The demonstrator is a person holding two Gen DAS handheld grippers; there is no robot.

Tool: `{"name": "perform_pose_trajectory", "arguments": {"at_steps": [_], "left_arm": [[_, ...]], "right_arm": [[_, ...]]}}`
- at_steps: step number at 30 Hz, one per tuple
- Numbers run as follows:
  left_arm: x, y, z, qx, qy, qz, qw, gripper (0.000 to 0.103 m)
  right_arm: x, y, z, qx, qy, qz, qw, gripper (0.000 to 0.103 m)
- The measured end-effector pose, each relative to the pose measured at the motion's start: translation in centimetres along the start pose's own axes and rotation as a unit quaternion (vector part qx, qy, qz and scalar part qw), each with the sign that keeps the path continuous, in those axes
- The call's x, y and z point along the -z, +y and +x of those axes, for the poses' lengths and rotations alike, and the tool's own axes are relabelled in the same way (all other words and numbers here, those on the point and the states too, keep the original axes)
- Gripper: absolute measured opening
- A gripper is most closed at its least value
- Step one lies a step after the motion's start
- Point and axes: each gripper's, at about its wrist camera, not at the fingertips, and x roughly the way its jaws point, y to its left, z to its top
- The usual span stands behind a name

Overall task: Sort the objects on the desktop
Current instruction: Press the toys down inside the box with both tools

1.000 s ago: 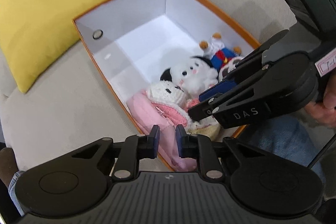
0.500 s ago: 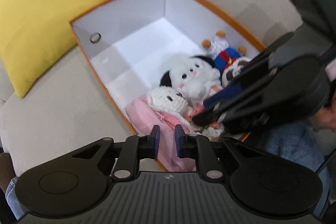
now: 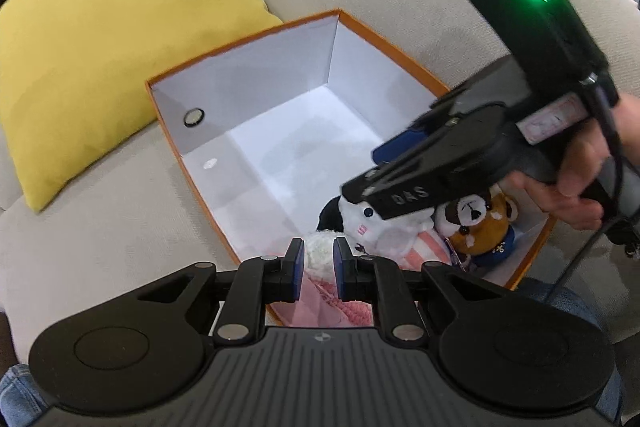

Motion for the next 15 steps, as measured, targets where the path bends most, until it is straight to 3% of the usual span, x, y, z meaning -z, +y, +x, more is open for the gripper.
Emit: {"name": "perform_pose_trajectory", "arguments": {"at_steps": [7,10,13,15], "left_arm": [[1.0,1.0,1.9,0.058,0.018,-0.032,0.9977,0.016],[1.6,0.3,1.8,0.055,0.012,-0.021,0.9982,0.016],[2.2,0.0,1.7,0.077,0.015,-0.029,0.9965,0.014],[2.4,-0.4,1.7,0.063,0.009,-0.023,0.9977,0.013]], "right_arm": [[0.5,-0.2,2.3,-0.018,0.032,-0.007,0.999,0.04],[1.1,-0.1,2.4,-0.017,0.046,-0.021,0.999,0.039],[1.4,-0.1,2.4,-0.021,0.064,-0.026,0.997,0.038],[2.0,-0.1,2.2,-0.021,0.072,-0.023,0.997,0.038]]}}
